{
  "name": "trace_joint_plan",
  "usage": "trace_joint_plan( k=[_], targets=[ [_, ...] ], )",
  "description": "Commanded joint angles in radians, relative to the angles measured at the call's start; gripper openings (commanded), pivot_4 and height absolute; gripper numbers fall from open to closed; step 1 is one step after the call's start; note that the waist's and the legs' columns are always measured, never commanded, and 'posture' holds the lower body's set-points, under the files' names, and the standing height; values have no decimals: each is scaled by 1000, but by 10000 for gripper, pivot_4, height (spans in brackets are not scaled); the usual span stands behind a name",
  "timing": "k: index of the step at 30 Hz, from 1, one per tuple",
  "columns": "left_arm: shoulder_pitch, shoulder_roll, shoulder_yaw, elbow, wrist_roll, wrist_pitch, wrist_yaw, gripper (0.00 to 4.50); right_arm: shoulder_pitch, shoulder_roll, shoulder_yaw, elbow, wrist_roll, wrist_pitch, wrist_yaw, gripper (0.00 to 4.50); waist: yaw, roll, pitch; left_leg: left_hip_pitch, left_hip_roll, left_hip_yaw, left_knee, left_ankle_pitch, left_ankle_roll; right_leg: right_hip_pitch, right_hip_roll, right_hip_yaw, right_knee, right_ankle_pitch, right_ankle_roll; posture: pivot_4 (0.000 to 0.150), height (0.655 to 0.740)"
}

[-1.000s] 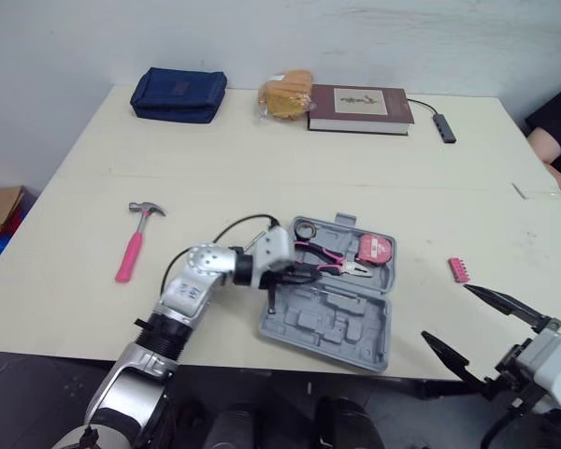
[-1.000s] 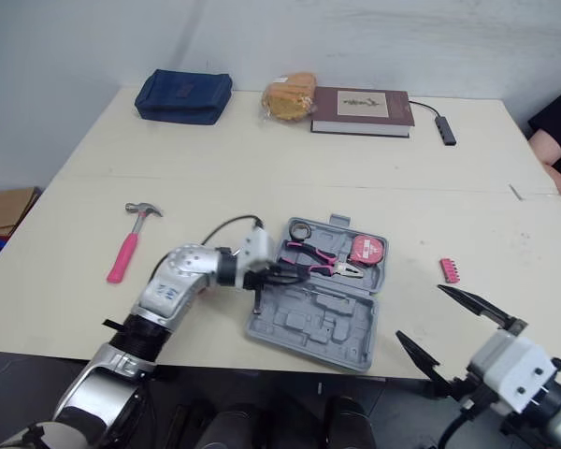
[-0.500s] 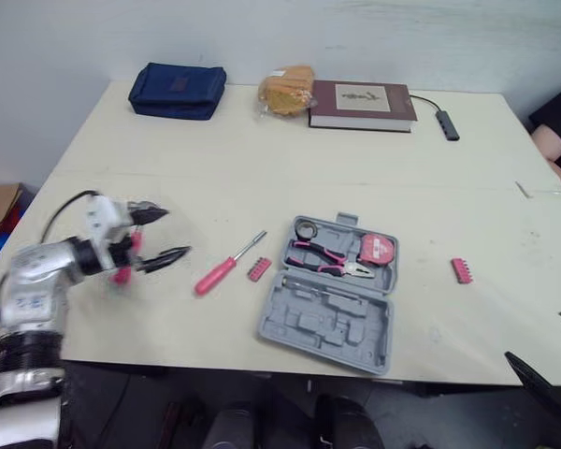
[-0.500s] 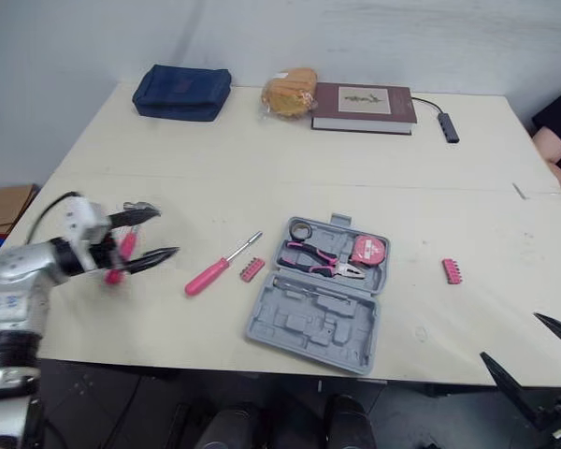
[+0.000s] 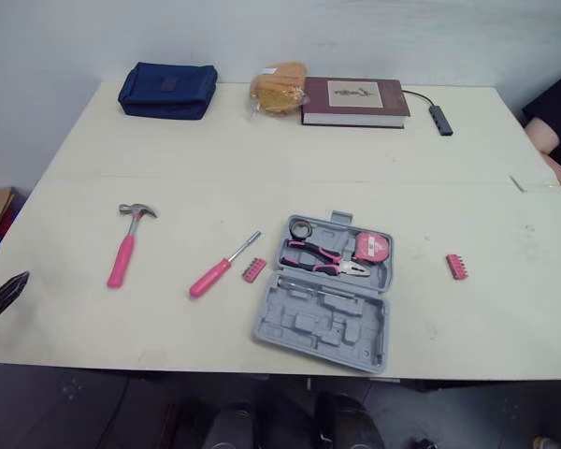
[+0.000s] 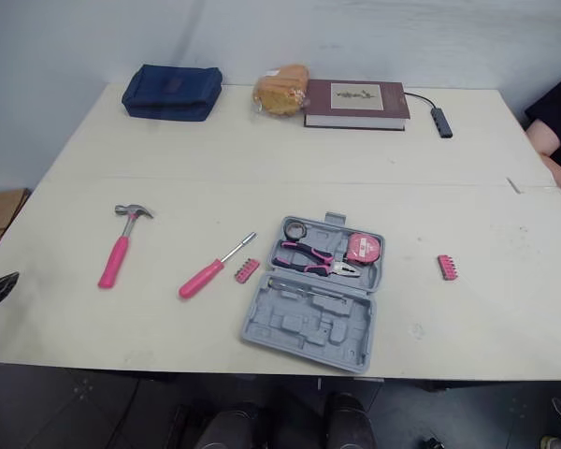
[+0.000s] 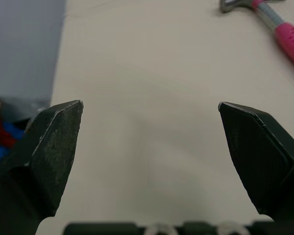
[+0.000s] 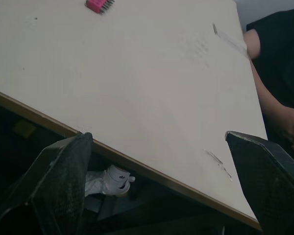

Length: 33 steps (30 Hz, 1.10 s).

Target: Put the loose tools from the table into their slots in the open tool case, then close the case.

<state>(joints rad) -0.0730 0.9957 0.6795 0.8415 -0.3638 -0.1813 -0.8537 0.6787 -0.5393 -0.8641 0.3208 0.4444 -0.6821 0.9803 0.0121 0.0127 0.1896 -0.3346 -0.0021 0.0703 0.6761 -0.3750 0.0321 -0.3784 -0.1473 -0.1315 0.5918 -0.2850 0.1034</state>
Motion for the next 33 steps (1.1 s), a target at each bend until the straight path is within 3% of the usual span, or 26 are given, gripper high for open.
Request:
trace_joint_plan(
  k=[1, 5, 12, 18, 23, 26, 33],
  targets=[
    [40, 37, 59, 38, -15, -18, 27, 44647, 13, -6, -28, 33, 33, -29, -16, 45000, 0, 0, 0, 0, 0, 0, 0, 0, 0, 0, 0, 0, 0, 0, 0, 1500, 7400],
    [26, 1, 31, -27, -36, 14, 0, 44647, -2, -13, -3, 23, 40, -35, -12, 45000, 7, 1, 0, 0, 0, 0, -2, 0, 0, -1, 0, 0, 0, 0, 0, 1500, 7400],
    [5, -85, -58, -297, -74, 174, -20, 44647, -42, -25, 66, -100, 58, 21, -1, 45000, 9, 1, 0, 0, 0, 1, -6, 1, -2, -3, 0, 1, 0, 0, -1, 1500, 7400],
    [-35, -144, -119, -600, -132, 454, 112, 44647, -75, -5, 210, -451, 79, 143, -58, 45000, 2, 0, 0, 0, 0, 3, -9, 3, -4, -5, 1, 2, 2, 0, -1, 1500, 7400],
    [-60, -176, -181, -794, -139, 717, 263, 44647, -165, -23, 298, -625, 49, 223, -129, 45000, 1, 0, 0, 0, -1, 3, -9, 4, -4, -5, 2, 2, 5, 0, 0, 1500, 7400],
    [-84, -190, -211, -903, -167, 831, 308, 44647, -205, -52, 325, -685, 64, 282, -135, 45000, 3, -1, 1, -1, -1, 3, -8, 5, -2, -5, 2, 2, 6, 0, 0, 1500, 7400],
    [-149, -223, -245, -986, -93, 1065, 537, 44647, -270, -131, 422, -795, 88, 385, -76, 45000, 12, -2, 1, -1, -1, 3, -8, 8, 2, -5, 4, 2, 5, 0, 0, 1500, 7400]
  ],
)
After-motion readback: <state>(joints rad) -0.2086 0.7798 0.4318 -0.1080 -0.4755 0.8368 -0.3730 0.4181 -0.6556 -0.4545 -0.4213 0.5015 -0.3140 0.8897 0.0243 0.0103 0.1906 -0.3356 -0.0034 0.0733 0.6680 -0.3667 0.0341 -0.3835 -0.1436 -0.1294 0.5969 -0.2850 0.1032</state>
